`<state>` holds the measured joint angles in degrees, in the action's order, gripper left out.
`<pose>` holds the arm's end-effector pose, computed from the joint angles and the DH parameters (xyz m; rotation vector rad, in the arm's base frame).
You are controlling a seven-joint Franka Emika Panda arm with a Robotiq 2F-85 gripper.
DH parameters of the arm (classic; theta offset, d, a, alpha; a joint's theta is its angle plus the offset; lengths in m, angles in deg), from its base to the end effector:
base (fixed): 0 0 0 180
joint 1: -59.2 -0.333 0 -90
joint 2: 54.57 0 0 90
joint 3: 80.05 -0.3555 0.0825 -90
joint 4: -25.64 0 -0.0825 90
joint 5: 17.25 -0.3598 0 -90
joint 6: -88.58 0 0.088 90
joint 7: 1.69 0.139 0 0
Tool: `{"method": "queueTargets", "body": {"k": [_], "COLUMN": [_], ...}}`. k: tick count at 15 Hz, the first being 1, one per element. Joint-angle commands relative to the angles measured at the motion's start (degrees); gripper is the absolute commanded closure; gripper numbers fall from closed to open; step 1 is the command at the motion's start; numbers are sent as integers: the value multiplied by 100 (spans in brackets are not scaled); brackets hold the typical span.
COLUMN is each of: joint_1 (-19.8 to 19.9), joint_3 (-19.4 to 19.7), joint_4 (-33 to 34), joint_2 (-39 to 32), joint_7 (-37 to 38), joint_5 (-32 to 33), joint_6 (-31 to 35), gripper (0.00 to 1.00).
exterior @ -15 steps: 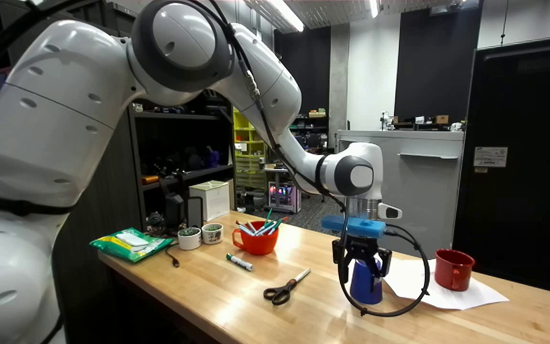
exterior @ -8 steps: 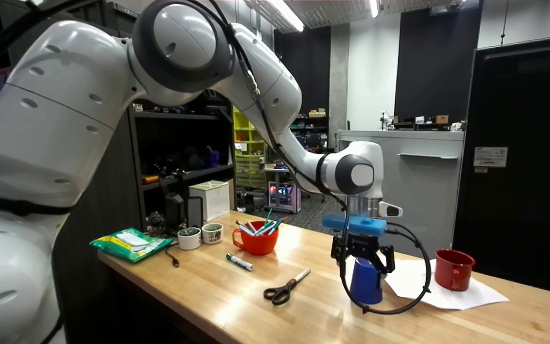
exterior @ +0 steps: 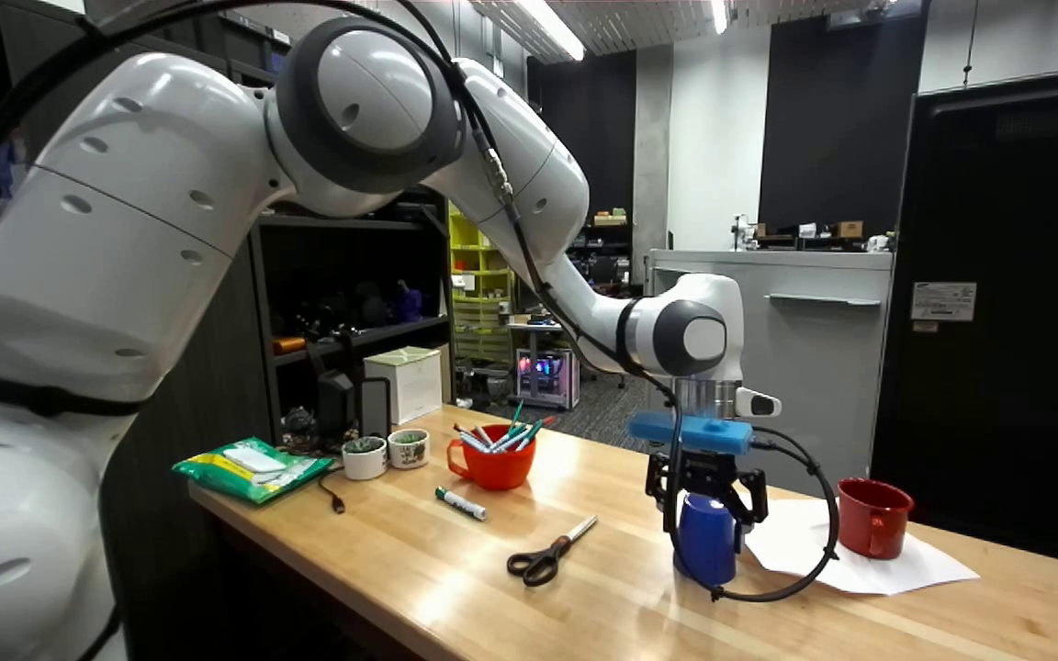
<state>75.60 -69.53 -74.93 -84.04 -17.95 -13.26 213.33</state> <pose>0.5832 -0.2882 0.2925 3.0243 -0.1883 -0.2022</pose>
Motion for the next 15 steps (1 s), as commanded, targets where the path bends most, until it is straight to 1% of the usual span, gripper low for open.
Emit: {"method": "queueTargets", "body": {"k": [1,2,3,4,5,6,8,11,13,15], "joint_1": [114,126,135,136,133,131,105,56,38,-4], "joint_3": [-121,-144,-165,-178,-191,-200,-208,-213,-246,-283], "joint_4": [344,420,479,526,558,585,614,513,262,-144], "joint_2": [-221,-282,-336,-370,-396,-407,-379,-280,-127,52], "joint_7": [-139,-158,-179,-183,-179,-188,-172,-129,-170,-187], "joint_5": [-52,-62,-68,-59,-55,-48,-25,21,32,68], "joint_6": [-155,-184,-195,-205,-217,-223,-286,-191,101,711], "gripper": [0,0,19,26,31,39,44,47,47,47]}}
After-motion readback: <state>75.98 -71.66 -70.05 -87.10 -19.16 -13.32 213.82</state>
